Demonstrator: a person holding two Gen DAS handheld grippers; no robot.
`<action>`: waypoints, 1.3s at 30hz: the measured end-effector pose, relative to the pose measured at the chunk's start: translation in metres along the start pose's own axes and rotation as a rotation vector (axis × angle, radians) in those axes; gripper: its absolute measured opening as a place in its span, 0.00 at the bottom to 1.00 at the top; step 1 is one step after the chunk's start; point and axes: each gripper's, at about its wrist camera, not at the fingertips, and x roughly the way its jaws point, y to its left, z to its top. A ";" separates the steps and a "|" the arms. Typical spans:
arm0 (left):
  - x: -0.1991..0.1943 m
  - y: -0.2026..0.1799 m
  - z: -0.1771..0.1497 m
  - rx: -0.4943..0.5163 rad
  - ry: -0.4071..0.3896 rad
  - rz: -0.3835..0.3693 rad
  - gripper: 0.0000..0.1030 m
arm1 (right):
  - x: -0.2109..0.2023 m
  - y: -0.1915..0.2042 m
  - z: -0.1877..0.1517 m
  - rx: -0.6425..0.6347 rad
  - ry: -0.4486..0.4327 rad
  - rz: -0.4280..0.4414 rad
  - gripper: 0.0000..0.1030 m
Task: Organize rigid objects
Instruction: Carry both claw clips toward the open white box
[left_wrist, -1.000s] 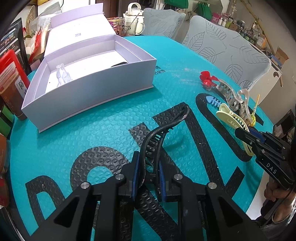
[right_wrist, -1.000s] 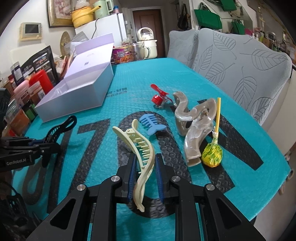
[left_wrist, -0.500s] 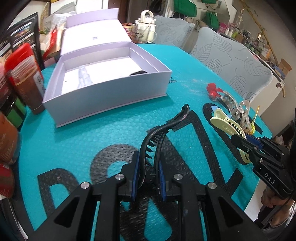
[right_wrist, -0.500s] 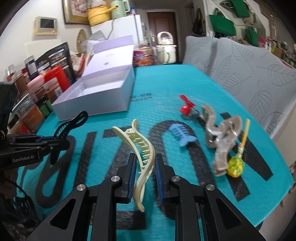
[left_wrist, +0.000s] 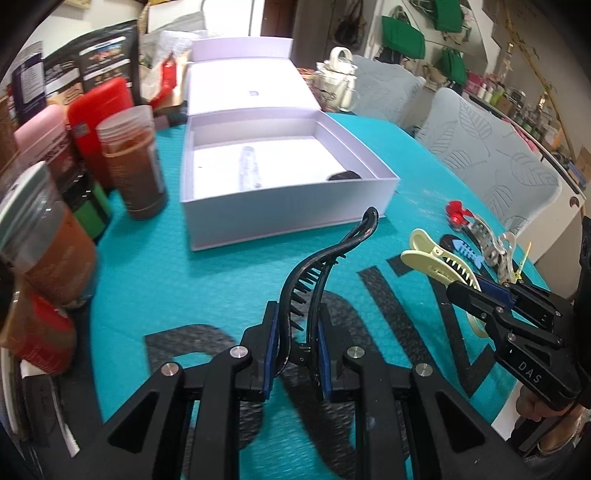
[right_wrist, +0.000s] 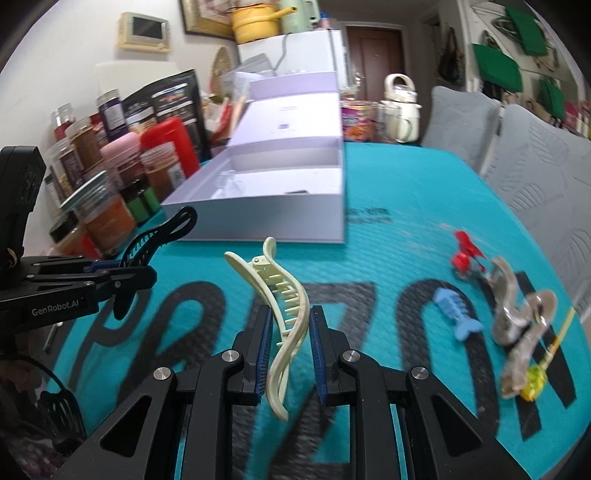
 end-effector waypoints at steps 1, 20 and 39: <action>-0.002 0.004 0.000 -0.006 -0.005 0.007 0.18 | 0.001 0.003 0.002 -0.007 0.000 0.009 0.19; -0.018 0.055 0.010 -0.083 -0.068 0.071 0.18 | 0.027 0.062 0.031 -0.120 0.025 0.133 0.19; -0.027 0.039 0.076 -0.015 -0.189 0.023 0.18 | 0.015 0.048 0.098 -0.134 -0.053 0.112 0.19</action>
